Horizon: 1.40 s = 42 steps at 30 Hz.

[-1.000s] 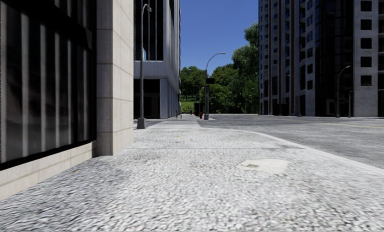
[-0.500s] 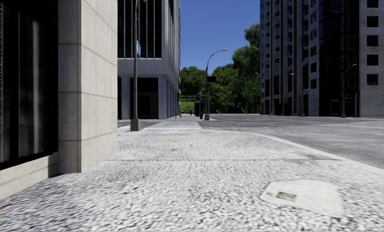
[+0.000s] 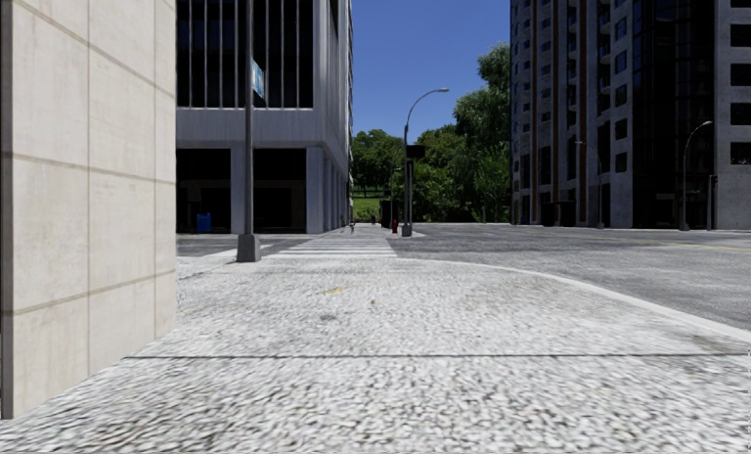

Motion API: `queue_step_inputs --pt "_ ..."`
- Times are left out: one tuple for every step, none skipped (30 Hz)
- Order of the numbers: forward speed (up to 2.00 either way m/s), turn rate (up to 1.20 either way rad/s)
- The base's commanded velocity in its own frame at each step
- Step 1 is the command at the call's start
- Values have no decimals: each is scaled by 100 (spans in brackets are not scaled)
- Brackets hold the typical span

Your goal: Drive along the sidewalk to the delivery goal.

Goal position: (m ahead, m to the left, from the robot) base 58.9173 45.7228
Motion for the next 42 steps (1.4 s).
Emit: queue_step_inputs --pt "200 0" --pt "200 0" --pt "200 0" --pt "200 0" --pt "200 0" --pt "200 0" --pt "200 0" --pt "200 0" --pt "200 0" --pt "200 0" --pt "200 0" --pt "200 0" --pt "200 0" --pt "200 0" --pt "200 0" --pt "200 0" --pt "200 0" --pt "200 0" --pt "200 0" --pt "200 0" --pt "200 0" --pt "200 0" --pt "200 0" --pt "200 0" --pt "200 0" --pt "200 0" --pt "200 0" --pt "200 0" --pt "200 0" --pt "200 0" --pt "200 0" --pt "200 0" --pt "200 0" --pt "200 0" --pt "200 0" --pt "200 0" --pt "200 0" --pt "200 0" --pt "200 0" --pt "200 0" --pt "200 0" --pt "200 0"
